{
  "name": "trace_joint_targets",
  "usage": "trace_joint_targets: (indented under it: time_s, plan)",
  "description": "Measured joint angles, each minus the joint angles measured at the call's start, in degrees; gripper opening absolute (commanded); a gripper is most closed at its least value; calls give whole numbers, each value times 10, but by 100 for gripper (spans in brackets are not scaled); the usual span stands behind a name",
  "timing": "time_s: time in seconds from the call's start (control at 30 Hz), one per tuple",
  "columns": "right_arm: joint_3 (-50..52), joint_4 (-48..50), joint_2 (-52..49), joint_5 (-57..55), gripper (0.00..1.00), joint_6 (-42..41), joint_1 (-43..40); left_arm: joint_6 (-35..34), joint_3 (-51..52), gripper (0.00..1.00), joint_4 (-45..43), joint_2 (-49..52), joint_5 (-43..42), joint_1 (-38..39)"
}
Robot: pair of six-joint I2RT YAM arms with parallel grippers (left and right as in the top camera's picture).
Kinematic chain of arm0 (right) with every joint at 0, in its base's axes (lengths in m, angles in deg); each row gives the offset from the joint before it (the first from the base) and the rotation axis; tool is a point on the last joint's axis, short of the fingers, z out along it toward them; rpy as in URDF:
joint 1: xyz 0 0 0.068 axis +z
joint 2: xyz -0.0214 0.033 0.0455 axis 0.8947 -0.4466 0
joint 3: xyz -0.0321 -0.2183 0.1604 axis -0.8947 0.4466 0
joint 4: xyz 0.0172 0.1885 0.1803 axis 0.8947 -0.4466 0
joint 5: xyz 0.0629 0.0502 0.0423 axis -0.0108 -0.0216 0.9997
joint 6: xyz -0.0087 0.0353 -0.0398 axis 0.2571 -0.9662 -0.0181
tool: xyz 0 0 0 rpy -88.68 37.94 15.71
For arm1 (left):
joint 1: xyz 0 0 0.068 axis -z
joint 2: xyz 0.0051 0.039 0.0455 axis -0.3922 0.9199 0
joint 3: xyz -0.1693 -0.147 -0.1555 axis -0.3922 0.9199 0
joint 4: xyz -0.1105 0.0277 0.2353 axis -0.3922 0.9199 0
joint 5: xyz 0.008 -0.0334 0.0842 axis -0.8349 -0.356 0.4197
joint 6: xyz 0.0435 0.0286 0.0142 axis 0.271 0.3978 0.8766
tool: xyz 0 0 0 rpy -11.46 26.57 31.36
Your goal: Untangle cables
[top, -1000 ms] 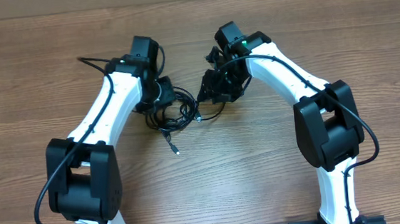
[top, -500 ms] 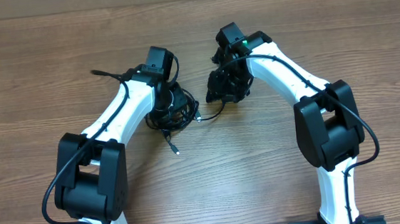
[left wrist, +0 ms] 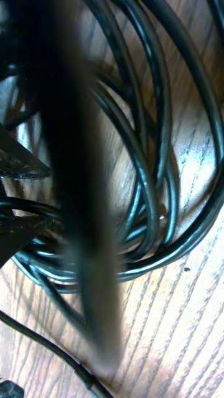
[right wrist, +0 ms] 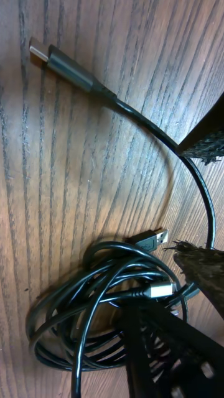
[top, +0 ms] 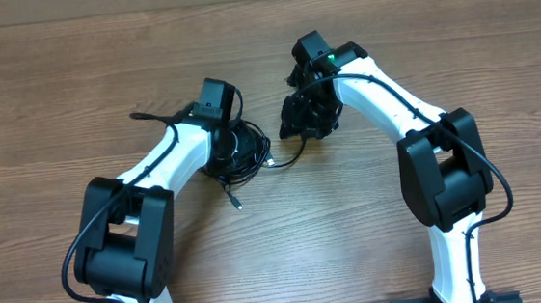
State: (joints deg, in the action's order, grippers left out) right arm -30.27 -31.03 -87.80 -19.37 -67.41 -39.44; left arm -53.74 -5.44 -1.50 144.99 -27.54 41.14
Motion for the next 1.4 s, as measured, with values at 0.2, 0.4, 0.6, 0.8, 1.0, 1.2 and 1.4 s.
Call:
trace_joint_targets:
  time_s: [0.2, 0.4, 0.6, 0.8, 1.0, 1.2, 1.4]
  plan:
    - [0, -1, 0, 0, 45, 0, 0, -15, 29, 4, -50, 0, -3, 4]
    - [0, -8, 0, -7, 16, 1, -1, -7, 35, 4, -54, 0, -14, 3]
    - [-22, -64, 0, 12, 22, 39, -24, 64, 6, 4, -13, -7, -61, -10]
    - [-76, -106, 0, 40, 24, 81, -79, 134, -50, 4, 41, -81, -80, -25]
    - [-78, -118, 0, 61, 25, 102, -123, 198, -125, 4, 66, -180, -83, -29]
    - [-78, -122, 0, 89, 26, 132, -129, 278, -179, 4, 104, -236, -78, -29]
    - [-78, -118, 0, 111, 65, 141, -129, 309, -182, 4, 204, -231, 9, -29]
